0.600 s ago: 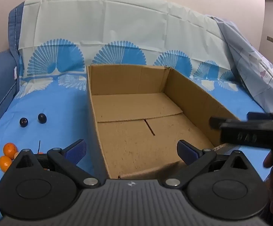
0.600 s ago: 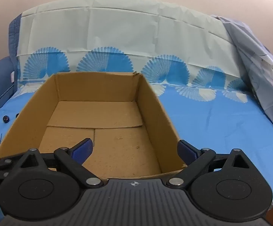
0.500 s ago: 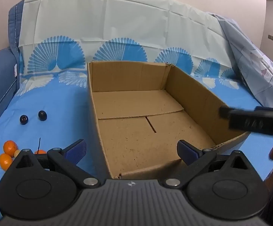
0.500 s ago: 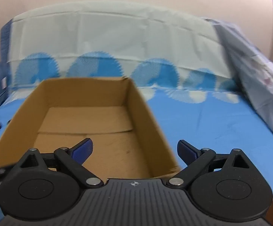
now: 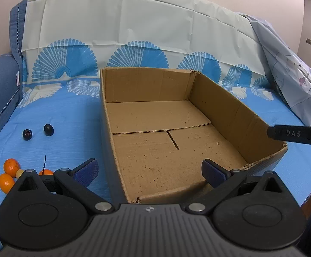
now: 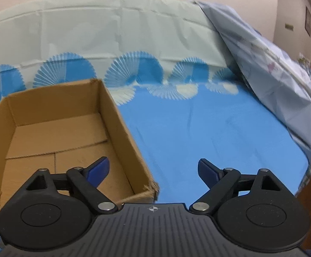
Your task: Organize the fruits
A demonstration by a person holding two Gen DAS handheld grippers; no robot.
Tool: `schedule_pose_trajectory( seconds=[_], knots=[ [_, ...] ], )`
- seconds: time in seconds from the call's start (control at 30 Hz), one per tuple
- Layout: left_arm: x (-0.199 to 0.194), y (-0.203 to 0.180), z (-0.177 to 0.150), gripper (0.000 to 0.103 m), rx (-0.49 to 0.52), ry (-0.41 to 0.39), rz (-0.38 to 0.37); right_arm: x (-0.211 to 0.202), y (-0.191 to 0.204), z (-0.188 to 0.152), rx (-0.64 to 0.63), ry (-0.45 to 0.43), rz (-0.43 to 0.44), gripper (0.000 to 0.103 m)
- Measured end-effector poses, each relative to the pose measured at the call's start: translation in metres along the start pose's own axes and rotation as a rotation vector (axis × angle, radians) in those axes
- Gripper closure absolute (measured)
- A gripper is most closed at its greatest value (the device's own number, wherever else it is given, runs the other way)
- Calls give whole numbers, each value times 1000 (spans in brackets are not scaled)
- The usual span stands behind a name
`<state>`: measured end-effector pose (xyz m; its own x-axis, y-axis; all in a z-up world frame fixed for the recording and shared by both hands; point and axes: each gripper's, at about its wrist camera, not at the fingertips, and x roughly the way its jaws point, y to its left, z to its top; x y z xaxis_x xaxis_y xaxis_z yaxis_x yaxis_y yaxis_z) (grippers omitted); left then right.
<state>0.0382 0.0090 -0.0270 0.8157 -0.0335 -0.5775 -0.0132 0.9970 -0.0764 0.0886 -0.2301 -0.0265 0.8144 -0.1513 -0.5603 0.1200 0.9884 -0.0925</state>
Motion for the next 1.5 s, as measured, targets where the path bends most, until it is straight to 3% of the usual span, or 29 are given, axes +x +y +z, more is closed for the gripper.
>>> schedule_pose_trajectory(
  seconds=[0.17, 0.2, 0.37, 0.47, 1.3, 1.5],
  knots=[
    [0, -1, 1, 0, 9, -4, -3, 16, -10, -3, 97, 79, 18, 52],
    [0, -2, 0, 0, 11, -5, -5, 17, -12, -3, 106, 86, 12, 52],
    [0, -5, -2, 0, 32, -15, -12, 15, -11, -4, 100, 76, 46, 76],
    [2, -5, -2, 0, 35, -16, -15, 14, -7, -6, 88, 56, 70, 85],
    [7, -7, -1, 0, 83, -21, -46, 1, 2, -14, 44, 22, 19, 87],
    [3, -8, -2, 0, 85, -30, -31, -2, 1, -16, 49, 12, 42, 80]
  ],
)
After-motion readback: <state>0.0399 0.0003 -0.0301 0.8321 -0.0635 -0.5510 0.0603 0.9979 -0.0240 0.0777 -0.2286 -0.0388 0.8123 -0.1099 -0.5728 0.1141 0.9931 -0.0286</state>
